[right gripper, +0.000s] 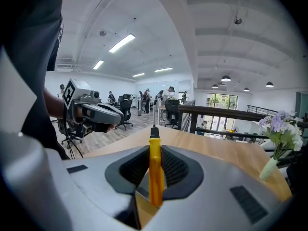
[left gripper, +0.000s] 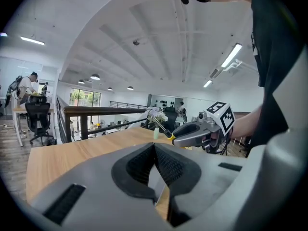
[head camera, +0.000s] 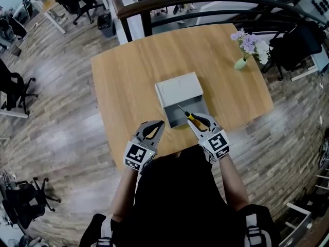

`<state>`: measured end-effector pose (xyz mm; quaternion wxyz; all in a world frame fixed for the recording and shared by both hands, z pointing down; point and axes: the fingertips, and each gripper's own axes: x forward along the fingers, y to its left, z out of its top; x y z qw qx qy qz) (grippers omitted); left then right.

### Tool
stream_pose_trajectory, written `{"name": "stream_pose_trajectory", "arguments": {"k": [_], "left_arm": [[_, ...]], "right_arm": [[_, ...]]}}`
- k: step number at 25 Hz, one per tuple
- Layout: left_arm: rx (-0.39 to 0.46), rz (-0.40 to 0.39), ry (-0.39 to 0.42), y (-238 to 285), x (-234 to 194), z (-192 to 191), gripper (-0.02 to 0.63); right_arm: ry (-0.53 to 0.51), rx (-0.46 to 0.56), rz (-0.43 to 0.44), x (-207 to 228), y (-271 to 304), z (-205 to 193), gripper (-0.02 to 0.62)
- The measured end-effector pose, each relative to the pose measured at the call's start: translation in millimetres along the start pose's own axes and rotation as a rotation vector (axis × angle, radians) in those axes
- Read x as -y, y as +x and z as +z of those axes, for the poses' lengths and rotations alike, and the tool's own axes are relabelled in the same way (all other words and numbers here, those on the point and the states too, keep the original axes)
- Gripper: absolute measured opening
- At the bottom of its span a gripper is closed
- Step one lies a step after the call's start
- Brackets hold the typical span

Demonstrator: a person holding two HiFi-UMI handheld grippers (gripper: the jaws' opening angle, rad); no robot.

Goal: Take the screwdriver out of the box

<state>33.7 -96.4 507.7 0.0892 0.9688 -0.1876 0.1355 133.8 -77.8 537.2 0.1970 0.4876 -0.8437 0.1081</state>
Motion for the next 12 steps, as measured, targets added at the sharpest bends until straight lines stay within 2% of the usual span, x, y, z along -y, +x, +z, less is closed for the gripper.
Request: {"name": "stream_pose_trajectory", "arguments": {"k": [12], "left_arm": [[-0.017, -0.002, -0.002, -1.4, 6.6, -4.0, 0.023]], "right_arm": [[0.003, -0.012, -0.002, -0.4, -0.8, -4.7, 0.087]]}}
